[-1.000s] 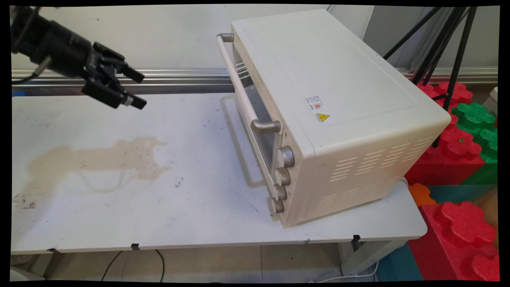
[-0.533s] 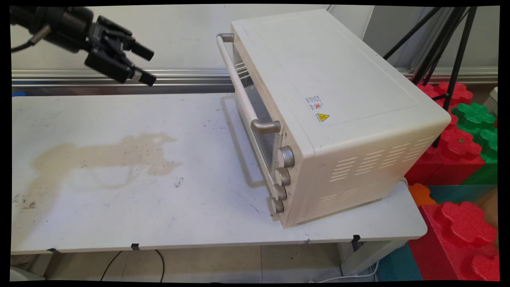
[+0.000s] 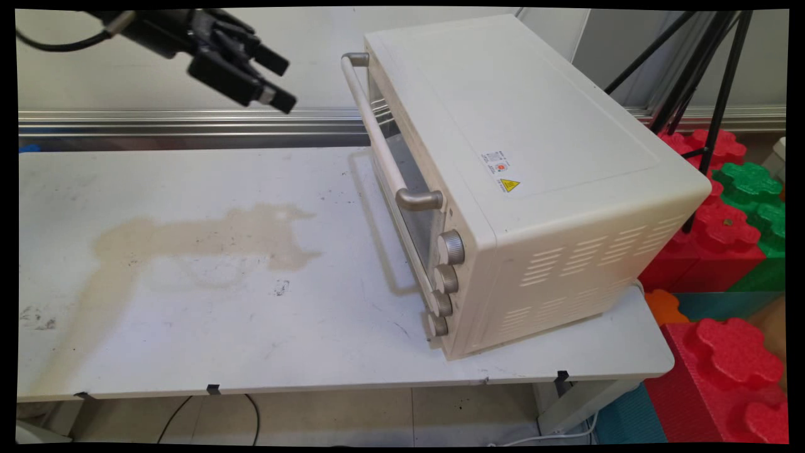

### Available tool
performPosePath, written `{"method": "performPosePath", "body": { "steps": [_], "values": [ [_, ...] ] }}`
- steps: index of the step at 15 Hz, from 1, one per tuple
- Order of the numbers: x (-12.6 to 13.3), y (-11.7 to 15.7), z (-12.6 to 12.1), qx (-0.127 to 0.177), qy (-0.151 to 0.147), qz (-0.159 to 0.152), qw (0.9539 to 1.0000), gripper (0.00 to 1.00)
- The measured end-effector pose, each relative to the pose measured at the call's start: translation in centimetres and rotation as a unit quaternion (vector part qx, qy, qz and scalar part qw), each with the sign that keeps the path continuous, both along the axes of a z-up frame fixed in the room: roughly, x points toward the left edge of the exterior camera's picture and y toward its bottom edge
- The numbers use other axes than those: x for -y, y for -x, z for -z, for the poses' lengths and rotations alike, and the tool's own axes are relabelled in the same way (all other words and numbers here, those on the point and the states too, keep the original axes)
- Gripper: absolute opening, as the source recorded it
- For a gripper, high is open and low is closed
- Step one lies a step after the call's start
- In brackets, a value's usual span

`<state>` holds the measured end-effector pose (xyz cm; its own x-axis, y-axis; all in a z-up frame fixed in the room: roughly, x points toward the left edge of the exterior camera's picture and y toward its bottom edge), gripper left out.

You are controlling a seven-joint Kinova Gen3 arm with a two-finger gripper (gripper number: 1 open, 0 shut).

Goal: Open the oven

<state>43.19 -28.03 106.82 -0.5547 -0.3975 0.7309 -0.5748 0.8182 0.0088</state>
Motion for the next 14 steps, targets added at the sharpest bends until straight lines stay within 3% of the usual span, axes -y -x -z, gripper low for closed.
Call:
{"method": "performPosePath", "body": {
  "steps": [6, 13, 14],
  "values": [
    [2.7, 3.5, 0.3, -0.014, 0.003, 0.004, 0.9999, 1.0],
    [4.5, 5.6, 0.9, -0.014, 0.006, 0.001, 0.9999, 1.0],
    [4.7, 5.9, 0.9, -0.014, 0.006, 0.0, 0.9999, 0.0]
  ]
}}
